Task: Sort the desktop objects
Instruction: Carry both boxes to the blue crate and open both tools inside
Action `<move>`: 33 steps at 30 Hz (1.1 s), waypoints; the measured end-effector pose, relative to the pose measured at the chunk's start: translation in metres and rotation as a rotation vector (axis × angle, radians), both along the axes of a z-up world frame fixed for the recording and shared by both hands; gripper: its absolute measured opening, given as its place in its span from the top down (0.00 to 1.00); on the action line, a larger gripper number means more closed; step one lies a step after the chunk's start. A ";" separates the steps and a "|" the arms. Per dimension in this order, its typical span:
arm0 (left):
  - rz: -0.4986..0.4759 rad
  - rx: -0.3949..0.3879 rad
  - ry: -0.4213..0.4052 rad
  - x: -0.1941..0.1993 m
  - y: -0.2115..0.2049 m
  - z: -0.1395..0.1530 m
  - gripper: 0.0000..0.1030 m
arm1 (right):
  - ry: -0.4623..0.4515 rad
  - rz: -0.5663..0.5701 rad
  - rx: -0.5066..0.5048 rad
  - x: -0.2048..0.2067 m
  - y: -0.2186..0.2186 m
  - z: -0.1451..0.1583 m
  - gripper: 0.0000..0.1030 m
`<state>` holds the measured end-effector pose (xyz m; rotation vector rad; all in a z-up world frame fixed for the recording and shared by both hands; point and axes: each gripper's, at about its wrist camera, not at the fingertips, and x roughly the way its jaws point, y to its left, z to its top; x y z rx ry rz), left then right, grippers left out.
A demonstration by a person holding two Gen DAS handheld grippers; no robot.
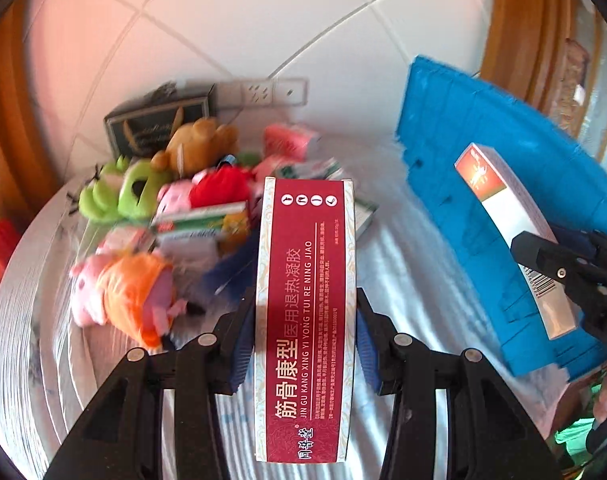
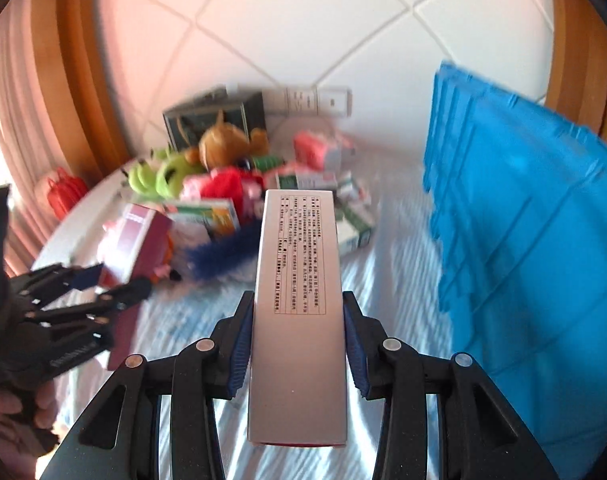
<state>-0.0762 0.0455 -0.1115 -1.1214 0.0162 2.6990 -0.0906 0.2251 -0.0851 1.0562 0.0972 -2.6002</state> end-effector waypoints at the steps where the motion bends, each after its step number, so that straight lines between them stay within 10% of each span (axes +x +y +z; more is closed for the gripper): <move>1: -0.014 0.009 0.020 0.000 0.006 0.008 0.58 | 0.030 -0.002 -0.017 0.004 0.004 0.012 0.61; 16: -0.264 0.078 0.320 0.003 0.156 0.130 0.57 | 0.386 -0.273 -0.090 0.052 0.133 0.140 0.61; 33: -0.462 0.010 0.259 0.014 0.305 0.127 0.58 | 0.268 -0.550 0.032 0.053 0.282 0.096 0.61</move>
